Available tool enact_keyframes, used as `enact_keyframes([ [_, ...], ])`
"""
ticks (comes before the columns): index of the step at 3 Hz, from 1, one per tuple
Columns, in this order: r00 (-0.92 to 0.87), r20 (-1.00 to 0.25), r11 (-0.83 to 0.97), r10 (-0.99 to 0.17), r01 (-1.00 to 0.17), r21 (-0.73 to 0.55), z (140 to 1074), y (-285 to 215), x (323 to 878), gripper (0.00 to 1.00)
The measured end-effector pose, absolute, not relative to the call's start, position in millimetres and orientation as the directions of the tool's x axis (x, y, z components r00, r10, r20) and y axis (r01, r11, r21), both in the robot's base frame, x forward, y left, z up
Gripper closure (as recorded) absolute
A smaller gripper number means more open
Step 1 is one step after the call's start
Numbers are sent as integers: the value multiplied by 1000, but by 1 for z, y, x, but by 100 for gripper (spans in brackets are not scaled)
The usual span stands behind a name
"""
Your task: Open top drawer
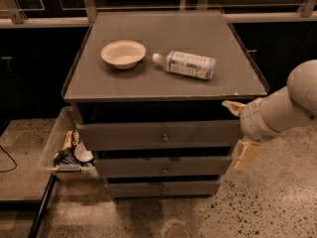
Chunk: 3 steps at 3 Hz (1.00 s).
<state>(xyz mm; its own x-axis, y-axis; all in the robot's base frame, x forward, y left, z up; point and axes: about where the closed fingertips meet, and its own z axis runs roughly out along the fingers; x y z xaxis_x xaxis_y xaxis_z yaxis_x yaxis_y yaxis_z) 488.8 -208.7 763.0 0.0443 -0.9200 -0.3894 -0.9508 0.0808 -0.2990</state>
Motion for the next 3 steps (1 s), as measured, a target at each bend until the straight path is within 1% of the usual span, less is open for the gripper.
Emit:
enact_keyframes([
  [2,233,-370,-79,-899,-919,-387,696,-194,525,0],
  [3,276,-386,-117,-880,-914,-387,671,-191,548,0],
])
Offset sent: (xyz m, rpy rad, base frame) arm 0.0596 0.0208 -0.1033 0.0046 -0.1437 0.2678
